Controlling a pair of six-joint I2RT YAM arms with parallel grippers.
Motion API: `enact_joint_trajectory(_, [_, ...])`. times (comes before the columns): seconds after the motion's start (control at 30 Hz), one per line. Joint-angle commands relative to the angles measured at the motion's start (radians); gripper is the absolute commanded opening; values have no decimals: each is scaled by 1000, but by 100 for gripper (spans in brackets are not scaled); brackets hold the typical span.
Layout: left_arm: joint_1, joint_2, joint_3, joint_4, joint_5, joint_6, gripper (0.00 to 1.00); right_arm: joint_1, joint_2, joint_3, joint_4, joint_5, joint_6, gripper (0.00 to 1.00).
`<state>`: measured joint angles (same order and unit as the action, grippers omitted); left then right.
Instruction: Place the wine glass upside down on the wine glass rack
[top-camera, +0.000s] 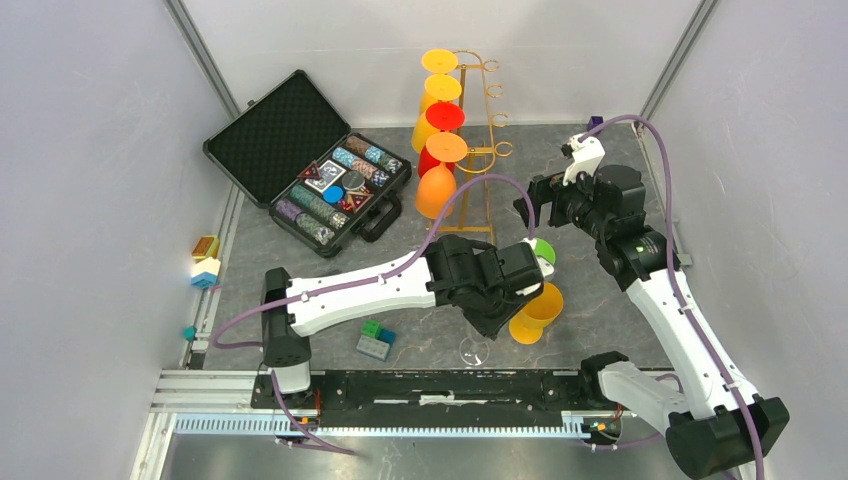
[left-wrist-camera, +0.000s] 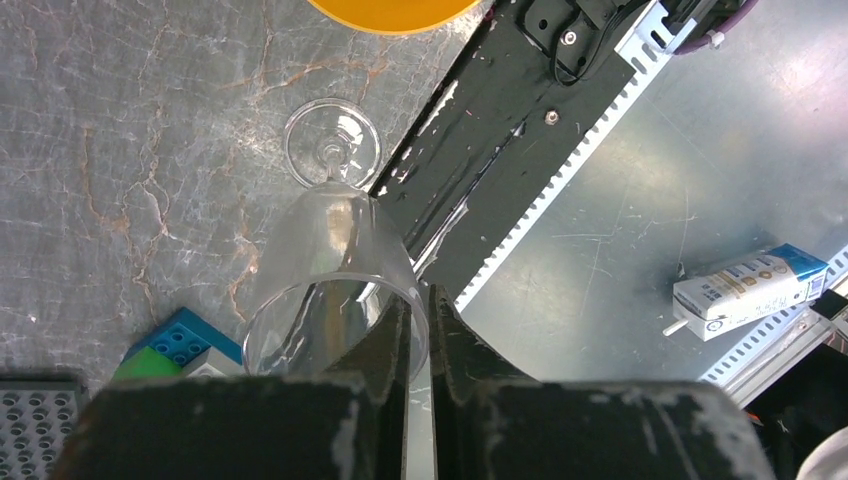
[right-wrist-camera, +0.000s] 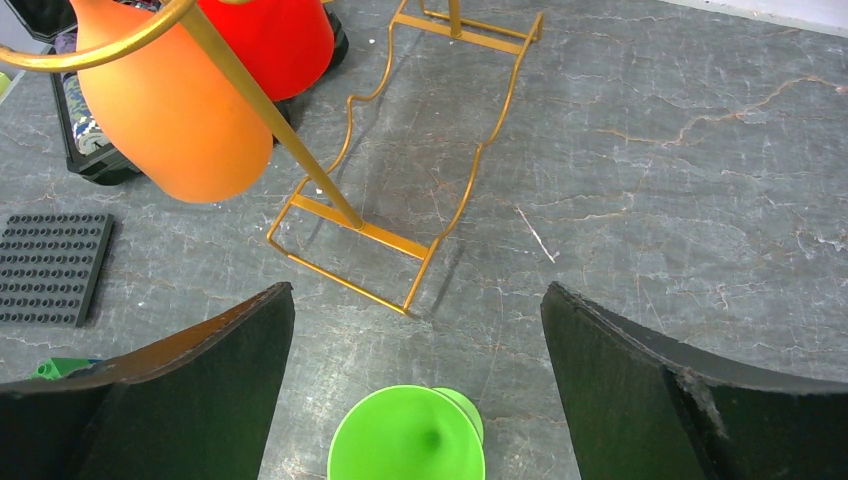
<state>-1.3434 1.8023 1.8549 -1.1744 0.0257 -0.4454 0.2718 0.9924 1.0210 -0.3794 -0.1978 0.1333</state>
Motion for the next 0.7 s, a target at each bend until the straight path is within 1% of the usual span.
enact_joint_trajectory(0.0, [-5, 6, -7, -5, -51, 50, 3, -5, -3, 33, 26, 4, 3, 98])
enact_joint_trajectory(0.1, [-7, 4, 6, -18, -76, 45, 2, -5, -4, 33, 26, 2, 3, 97])
enact_joint_trajectory(0.33, [21, -8, 110, -68, -138, 31, 2, -6, -2, 43, 25, -6, 7, 98])
enact_joint_trajectory(0.53, [126, -83, 130, -39, -73, 12, 2, -5, -1, 63, 21, -13, 12, 97])
enact_joint_trajectory(0.67, [222, -163, 104, 19, 20, 12, 2, -5, 4, 96, 12, -17, 15, 98])
